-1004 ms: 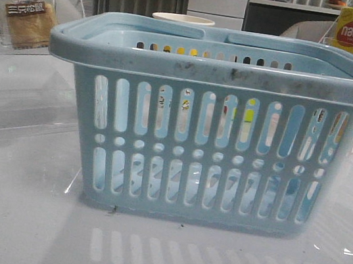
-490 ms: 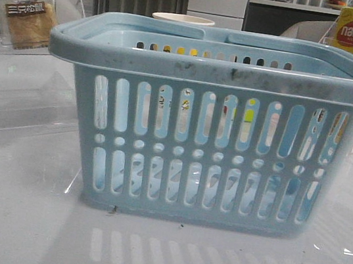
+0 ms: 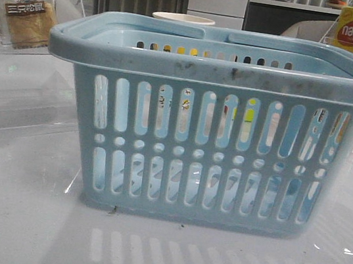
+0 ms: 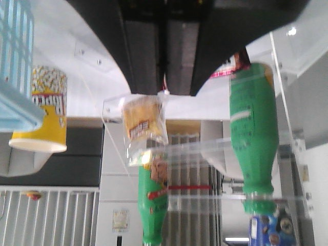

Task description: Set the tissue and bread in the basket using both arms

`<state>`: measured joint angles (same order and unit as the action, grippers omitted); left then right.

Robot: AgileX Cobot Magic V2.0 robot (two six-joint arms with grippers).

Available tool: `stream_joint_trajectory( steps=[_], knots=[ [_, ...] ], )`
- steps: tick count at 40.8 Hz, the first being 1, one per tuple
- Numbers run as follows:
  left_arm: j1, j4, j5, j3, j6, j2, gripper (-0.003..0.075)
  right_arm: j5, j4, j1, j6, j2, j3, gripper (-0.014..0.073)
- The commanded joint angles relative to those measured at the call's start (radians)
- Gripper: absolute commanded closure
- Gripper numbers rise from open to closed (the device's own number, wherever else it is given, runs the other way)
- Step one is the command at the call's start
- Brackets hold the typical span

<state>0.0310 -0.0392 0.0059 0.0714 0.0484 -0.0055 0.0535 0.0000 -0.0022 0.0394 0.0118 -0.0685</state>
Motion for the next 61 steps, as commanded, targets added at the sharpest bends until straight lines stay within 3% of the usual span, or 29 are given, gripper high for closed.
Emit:
stream_joint_trajectory(
  steps=[1, 11, 20, 30, 48, 50, 53, 58, 61],
  knots=[
    [0.006, -0.007, -0.106, 0.138, -0.002, -0.004, 0.0628, -0.042, 0.000, 0.002, -0.007, 0.005, -0.148, 0.0536],
    [0.006, -0.007, 0.054, 0.449, -0.002, 0.155, 0.0628, 0.166, 0.000, 0.002, -0.007, -0.158, -0.461, 0.0536],
    [0.006, -0.007, 0.345, 0.674, -0.002, 0.355, 0.0628, 0.404, 0.000, 0.001, -0.007, -0.359, -0.641, 0.0536],
    [0.006, -0.007, 0.462, 0.678, -0.002, 0.497, 0.0628, 0.516, 0.000, 0.001, -0.007, -0.524, -0.655, 0.0536],
    [0.006, -0.008, 0.486, 0.596, -0.002, 0.654, 0.0628, 0.567, 0.000, 0.001, -0.007, -0.716, -0.655, 0.0532],
    [0.006, -0.004, 0.486, 0.594, -0.002, 0.668, 0.0627, 0.567, 0.000, 0.001, -0.007, -0.731, -0.655, 0.0509],
    [0.006, 0.000, 0.483, 0.594, -0.002, 0.686, 0.0593, 0.568, 0.000, 0.001, -0.007, -0.751, -0.655, 0.0403],
    [0.006, 0.003, 0.472, 0.594, -0.002, 0.707, 0.0396, 0.563, 0.000, 0.001, -0.007, -0.782, -0.655, 0.0161],
    [0.006, 0.003, 0.468, 0.594, -0.002, 0.716, 0.0286, 0.561, -0.011, 0.001, -0.007, -0.807, -0.655, 0.0090]
  ],
)
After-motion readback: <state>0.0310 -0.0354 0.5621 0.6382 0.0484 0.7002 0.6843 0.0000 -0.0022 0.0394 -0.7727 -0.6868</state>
